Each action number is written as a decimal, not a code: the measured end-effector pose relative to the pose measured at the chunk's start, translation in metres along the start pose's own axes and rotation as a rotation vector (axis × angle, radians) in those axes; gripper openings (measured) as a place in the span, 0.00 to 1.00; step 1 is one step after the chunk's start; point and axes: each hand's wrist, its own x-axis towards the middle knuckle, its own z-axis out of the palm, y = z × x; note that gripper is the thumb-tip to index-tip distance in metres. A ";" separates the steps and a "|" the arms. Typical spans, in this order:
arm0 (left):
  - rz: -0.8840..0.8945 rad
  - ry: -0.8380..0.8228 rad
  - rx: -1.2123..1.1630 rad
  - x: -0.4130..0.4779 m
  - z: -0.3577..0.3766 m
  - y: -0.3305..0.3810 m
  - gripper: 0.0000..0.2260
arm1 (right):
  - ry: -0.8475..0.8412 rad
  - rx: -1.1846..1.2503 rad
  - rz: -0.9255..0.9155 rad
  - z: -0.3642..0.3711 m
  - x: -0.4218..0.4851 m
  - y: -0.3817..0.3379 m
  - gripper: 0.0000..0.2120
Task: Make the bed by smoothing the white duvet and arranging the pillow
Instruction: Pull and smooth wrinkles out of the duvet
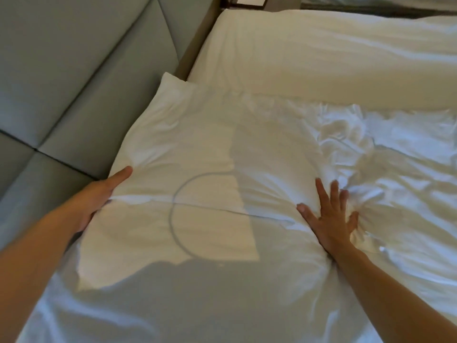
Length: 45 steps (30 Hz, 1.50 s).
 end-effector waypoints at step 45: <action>0.693 -0.049 0.538 -0.300 0.554 0.047 0.19 | 0.305 0.824 0.099 -0.323 -0.066 0.278 0.45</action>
